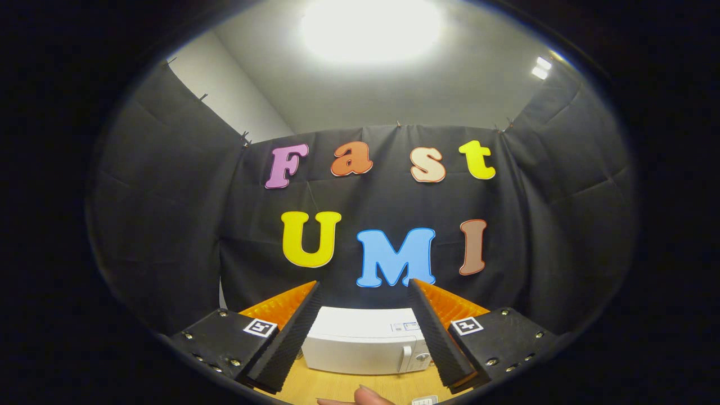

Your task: Open the microwave, put the food inside, and close the microwave door.

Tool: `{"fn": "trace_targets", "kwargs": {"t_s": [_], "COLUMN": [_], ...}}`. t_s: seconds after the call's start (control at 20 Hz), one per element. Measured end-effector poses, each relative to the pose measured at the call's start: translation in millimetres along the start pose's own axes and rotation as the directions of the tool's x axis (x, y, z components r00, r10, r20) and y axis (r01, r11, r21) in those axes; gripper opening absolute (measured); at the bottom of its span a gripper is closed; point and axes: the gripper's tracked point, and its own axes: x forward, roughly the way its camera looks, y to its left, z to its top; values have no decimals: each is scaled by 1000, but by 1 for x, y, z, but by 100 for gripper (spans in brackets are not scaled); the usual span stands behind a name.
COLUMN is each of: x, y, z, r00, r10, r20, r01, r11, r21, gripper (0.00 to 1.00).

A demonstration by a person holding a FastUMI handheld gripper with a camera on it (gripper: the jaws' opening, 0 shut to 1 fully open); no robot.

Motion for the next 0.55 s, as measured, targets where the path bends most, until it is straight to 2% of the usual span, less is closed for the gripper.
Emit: {"fn": "trace_targets", "kwargs": {"t_s": [0.2, 0.55], "x": [4, 5], "y": [-8, -9], "z": [1, -3], "r00": [1000, 1000], "r10": [-22, -6], "r20": [2, -11], "r01": [22, 6], "r11": [1000, 1000], "r21": [-1, 15], "gripper": [97, 97]}}
